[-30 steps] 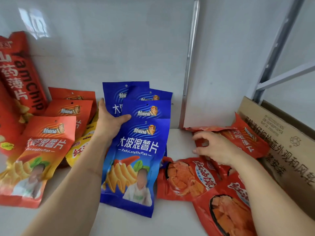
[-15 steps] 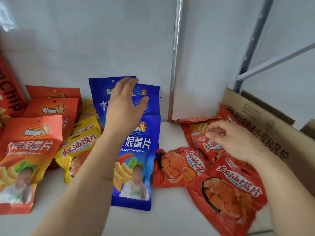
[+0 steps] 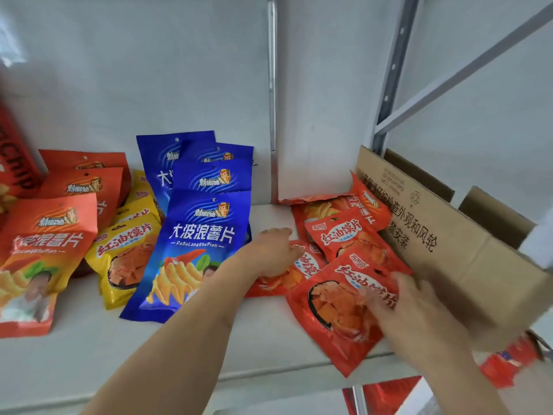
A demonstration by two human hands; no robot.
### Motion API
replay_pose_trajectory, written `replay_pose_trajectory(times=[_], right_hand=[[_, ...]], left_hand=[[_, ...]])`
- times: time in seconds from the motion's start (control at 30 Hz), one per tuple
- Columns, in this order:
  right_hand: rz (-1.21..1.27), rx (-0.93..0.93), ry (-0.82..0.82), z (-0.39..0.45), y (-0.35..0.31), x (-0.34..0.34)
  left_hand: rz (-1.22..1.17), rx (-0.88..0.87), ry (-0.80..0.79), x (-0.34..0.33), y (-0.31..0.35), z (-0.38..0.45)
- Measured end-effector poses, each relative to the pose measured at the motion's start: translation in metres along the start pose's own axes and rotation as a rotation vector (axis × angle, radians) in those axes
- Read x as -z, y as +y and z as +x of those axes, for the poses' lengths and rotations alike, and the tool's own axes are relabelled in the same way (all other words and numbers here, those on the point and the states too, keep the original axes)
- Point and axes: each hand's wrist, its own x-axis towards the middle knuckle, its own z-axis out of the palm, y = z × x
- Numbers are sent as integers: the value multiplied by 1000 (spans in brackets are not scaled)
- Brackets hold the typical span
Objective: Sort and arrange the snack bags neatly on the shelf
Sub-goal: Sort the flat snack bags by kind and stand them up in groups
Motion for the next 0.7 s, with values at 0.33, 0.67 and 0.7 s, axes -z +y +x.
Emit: replay_pose_trajectory(times=[0.33, 0.67, 0.7], right_hand=[[-108, 199, 10, 9, 28, -19], [39, 244, 25, 14, 32, -19], [68, 237, 44, 12, 31, -18]], left_hand=[[108, 232, 19, -12, 14, 11], [232, 256, -153, 18, 25, 4], [271, 256, -180, 19, 24, 3]])
